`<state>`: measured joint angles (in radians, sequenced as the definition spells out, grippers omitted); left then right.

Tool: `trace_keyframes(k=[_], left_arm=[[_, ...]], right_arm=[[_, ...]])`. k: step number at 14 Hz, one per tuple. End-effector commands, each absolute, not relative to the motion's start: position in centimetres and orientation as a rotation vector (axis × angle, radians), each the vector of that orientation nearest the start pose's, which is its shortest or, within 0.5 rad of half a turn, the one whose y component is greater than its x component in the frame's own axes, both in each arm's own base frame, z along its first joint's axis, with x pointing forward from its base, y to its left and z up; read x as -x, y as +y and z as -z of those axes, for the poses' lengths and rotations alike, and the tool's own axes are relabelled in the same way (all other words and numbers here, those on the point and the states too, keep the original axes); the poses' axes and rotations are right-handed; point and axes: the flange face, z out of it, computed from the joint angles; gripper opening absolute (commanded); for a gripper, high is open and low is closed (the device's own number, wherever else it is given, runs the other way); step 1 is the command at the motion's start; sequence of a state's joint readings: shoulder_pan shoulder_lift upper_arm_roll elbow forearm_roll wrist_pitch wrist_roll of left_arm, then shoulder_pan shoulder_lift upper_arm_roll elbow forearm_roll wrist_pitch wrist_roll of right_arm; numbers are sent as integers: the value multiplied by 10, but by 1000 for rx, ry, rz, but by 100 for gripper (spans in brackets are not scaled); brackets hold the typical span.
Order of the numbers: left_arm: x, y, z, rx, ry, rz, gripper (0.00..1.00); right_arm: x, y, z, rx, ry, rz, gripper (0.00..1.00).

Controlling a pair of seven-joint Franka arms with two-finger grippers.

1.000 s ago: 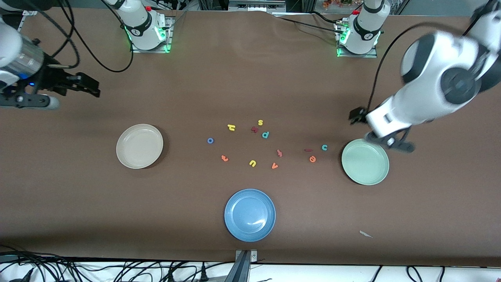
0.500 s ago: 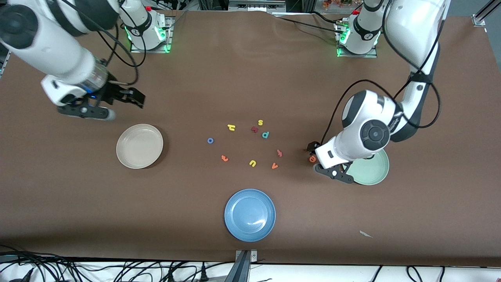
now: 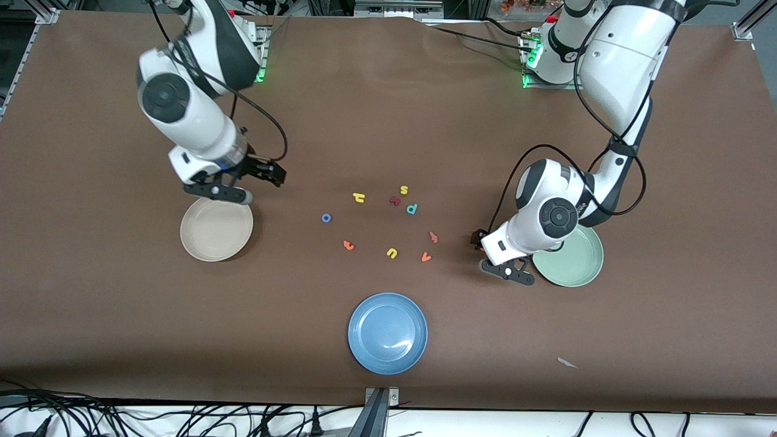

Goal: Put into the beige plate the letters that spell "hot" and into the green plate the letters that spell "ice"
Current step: 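Grasp the orange e with the left gripper while the right gripper grasps the blue ring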

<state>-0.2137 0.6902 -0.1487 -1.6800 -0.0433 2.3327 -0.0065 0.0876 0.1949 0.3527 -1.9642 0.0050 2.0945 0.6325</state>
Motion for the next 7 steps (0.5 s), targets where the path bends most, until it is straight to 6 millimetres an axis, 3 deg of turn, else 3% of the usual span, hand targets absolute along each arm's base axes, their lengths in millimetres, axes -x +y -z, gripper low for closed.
trace_keyframes(k=[1,4,7], left_arm=[[-633,-233,-195,3209,487,-66,53],[-627,-242,-186,3202,511,-89,53],[-624,-245,-178,3197,518,-106,53]], right_arm=[[-535,274,-331,3115,309,-124,100],[-528,313,-280,3099,302,-108,100],[-525,330,-242,3091,293,-55,100]])
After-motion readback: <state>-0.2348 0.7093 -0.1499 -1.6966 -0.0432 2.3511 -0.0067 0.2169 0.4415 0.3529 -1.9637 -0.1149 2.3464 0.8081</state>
